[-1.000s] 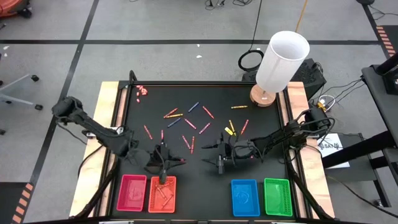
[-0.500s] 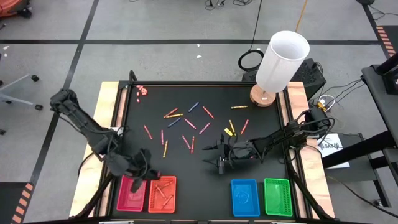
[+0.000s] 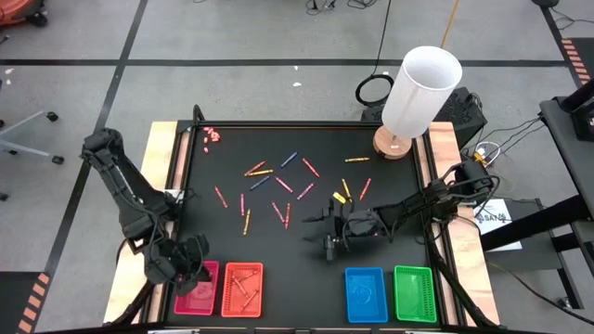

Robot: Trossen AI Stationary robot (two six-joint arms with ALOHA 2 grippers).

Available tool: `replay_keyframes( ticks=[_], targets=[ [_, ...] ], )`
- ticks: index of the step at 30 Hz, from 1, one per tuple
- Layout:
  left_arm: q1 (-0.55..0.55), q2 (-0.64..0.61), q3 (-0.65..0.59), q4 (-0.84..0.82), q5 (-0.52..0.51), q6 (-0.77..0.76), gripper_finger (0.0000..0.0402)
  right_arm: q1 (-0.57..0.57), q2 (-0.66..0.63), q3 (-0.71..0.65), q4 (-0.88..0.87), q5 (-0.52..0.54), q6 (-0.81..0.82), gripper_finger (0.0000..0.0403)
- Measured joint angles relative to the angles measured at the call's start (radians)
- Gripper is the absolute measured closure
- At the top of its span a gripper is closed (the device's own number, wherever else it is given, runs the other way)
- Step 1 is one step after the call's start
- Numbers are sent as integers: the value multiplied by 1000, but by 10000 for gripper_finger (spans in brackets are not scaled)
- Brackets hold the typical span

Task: Sort crayons
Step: Put the red crayon into the red bin

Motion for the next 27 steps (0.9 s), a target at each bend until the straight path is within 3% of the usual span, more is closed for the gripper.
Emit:
replay_keyframes(
  ticks=[4, 21, 27],
  targets=[
    [-34, 14, 0, -55, -36, -51, 375, -12, 0, 0, 2, 0, -3, 181],
    [-73, 158, 0, -89, -3, -197, 372, -17, 0, 0, -3, -1, 29, 181],
    [-73, 184, 0, -94, -3, -198, 320, -17, 0, 0, -3, -1, 28, 181]
  ],
)
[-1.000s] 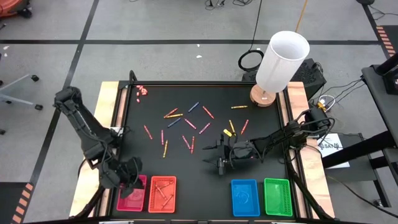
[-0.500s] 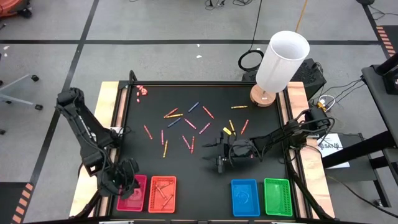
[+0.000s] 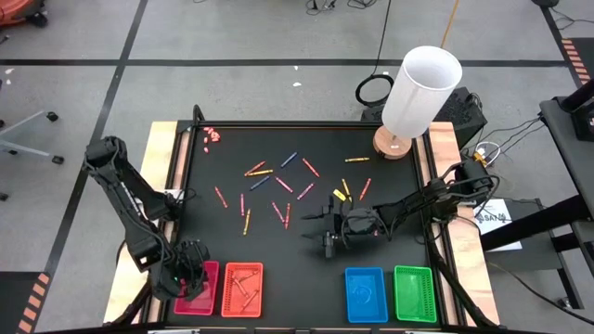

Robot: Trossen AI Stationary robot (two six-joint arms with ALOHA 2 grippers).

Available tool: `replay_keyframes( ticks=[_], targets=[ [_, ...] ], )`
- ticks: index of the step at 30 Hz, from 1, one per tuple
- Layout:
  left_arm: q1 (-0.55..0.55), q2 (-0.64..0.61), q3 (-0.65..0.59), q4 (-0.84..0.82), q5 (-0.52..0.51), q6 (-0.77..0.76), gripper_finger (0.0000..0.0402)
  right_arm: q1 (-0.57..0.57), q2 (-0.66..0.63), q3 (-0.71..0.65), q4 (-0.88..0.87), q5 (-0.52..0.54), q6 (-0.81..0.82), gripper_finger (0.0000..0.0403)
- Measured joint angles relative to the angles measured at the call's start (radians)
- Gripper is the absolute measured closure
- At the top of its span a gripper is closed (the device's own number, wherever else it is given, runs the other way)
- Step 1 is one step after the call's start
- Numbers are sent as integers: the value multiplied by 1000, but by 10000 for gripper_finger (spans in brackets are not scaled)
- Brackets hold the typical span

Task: Sort crayons
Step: Put the red crayon into the red bin, then put the green crayon into the green bin

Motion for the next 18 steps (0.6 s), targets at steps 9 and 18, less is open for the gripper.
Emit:
replay_keyframes(
  ticks=[9, 18],
  targets=[
    [0, 1, 0, -1, 0, 1, 250, -4, 0, 0, 3, 7, 50, 181],
    [0, -49, 0, 2, -102, 133, 257, -22, 0, 19, -35, 159, 132, 181]
  ],
)
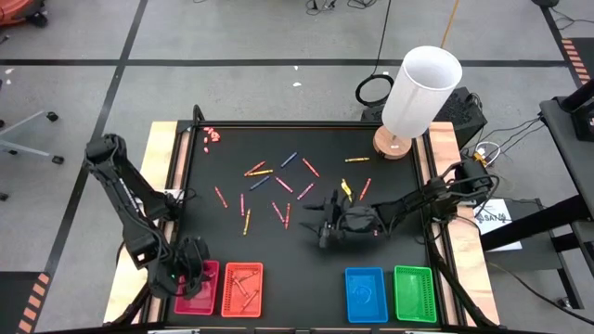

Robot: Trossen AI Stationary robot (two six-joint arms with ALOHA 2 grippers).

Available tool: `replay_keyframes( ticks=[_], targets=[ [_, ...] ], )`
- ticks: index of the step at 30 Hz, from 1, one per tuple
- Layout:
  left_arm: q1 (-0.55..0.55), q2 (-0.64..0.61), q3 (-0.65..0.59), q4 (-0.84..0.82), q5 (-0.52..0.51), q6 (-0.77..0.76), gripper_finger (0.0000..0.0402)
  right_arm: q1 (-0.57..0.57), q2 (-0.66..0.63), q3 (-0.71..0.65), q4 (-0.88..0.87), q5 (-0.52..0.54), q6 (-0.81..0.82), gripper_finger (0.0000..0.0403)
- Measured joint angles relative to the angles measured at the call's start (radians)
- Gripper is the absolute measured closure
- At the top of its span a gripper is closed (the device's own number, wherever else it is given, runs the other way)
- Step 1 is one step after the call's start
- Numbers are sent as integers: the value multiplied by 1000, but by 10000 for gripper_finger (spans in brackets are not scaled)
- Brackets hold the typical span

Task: Sort crayons
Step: Put the green crayon into the green bin

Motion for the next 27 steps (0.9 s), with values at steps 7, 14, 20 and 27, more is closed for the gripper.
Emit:
replay_keyframes(
  ticks=[7, 14, 20, 27],
  targets=[
    [16, -82, 1, 6, -263, 316, 258, -35, -7, 163, -332, 1, 73, 181],
    [76, -93, 1, 6, -662, 613, 259, -34, -13, 419, -976, -2, 158, 181],
    [195, -92, 1, 6, -760, 772, 259, -41, -13, 528, -1318, -1, 223, 181],
    [337, -92, 1, 15, -734, 835, 259, -83, -13, 568, -1700, -7, 388, 181]
  ],
)
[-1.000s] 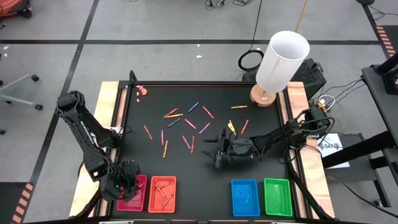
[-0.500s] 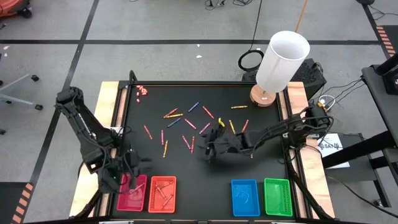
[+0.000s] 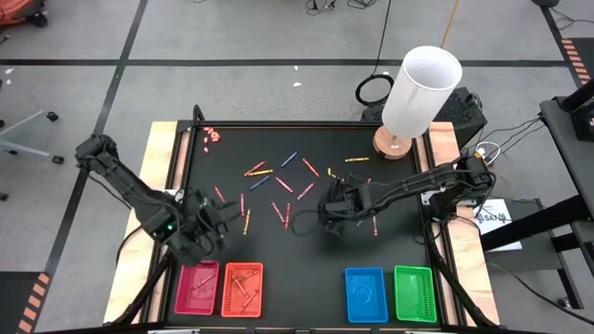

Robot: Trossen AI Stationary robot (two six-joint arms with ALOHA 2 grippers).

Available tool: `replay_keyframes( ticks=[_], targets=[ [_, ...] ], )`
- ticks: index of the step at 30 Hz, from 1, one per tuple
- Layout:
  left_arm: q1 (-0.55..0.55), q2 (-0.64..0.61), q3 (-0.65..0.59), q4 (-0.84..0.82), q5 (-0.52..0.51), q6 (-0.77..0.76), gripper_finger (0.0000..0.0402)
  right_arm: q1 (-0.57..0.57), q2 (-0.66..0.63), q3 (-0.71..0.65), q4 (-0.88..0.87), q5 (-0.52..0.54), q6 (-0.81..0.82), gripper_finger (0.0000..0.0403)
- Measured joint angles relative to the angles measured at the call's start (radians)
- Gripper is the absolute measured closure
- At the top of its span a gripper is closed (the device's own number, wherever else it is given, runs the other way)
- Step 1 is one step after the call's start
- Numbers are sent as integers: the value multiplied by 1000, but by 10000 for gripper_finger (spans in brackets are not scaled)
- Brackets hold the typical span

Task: Sort crayons
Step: Put the green crayon into the green bin

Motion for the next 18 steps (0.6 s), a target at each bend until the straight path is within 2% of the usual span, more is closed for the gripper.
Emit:
replay_keyframes(
  ticks=[2, 7, 12, 18],
  targets=[
    [30, 0, 0, 28, 51, 40, 259, -11, -1, -19, -8, -3, -18, 181],
    [78, 2, 0, 120, 178, 138, 259, -44, -1, -109, 98, -56, -77, 181],
    [87, 25, 0, 170, 184, 191, 259, -106, -1, -188, 170, -44, -78, 181],
    [99, 62, 0, 173, 184, 187, 259, -176, -1, -260, 187, -25, -31, 188]
  ],
)
